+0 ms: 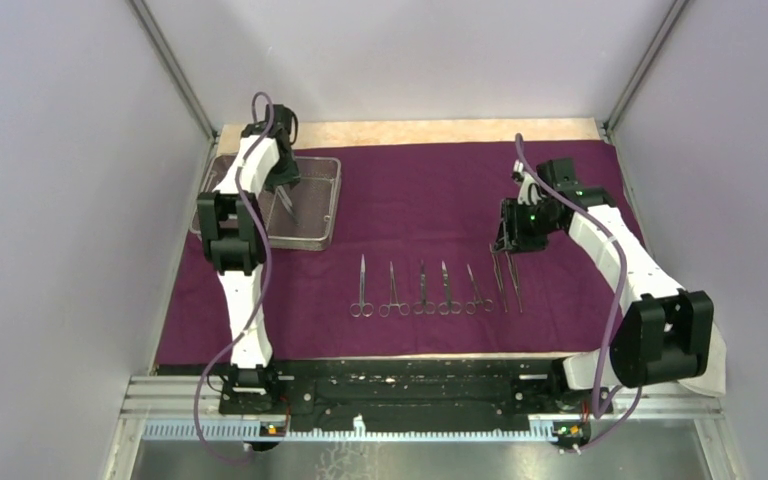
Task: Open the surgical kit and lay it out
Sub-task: Pick up the medical item from the container.
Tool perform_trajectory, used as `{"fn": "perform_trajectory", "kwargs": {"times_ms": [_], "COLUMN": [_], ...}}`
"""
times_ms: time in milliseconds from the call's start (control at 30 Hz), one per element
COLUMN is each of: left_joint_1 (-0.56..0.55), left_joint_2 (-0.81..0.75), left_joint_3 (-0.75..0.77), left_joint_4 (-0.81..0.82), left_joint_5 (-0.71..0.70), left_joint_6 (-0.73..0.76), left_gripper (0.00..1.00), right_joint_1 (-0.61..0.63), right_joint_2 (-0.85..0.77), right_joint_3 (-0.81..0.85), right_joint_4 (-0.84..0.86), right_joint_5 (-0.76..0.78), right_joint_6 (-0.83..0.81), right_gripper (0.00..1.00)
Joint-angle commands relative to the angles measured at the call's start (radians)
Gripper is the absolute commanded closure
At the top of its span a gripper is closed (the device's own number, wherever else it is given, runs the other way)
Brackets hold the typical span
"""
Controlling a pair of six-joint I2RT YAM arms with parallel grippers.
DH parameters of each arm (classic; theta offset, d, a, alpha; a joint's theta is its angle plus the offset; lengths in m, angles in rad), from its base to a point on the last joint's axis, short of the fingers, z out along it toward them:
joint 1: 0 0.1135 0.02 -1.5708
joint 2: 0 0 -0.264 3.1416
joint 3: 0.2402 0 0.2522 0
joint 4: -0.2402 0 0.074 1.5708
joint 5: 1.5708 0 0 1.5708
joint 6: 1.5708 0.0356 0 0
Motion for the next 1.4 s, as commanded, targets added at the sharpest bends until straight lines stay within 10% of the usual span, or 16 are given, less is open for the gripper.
{"fn": "perform_trajectory", "kwargs": {"times_ms": [0,800,1367], "left_joint_1": [-0.003,0.025,0.153], "left_joint_2": [0.062,-0.023,-0.023], "left_joint_3": [0.103,0.022,-0.1], "left_joint_4": [-0.106,-0.488,-0.355], "left_joint_5": [0.003,-0.043,0.173], "left_joint_6": [-0.054,-0.517,-0.628], "left_gripper": [0.44,0.32,0.33], "right_joint_1": [0.006,0.006,0.006], "right_joint_2": [0.018,0.058,0.041], "right_joint_3": [0.023,-0.02,-0.025], "right_joint_4": [0.021,0.067,0.063], "right_joint_5": [-0.018,-0.069,-0.034], "right_joint_6": [-0.009,0.005,-0.003], "right_gripper": [0.54,0.54,0.54]}}
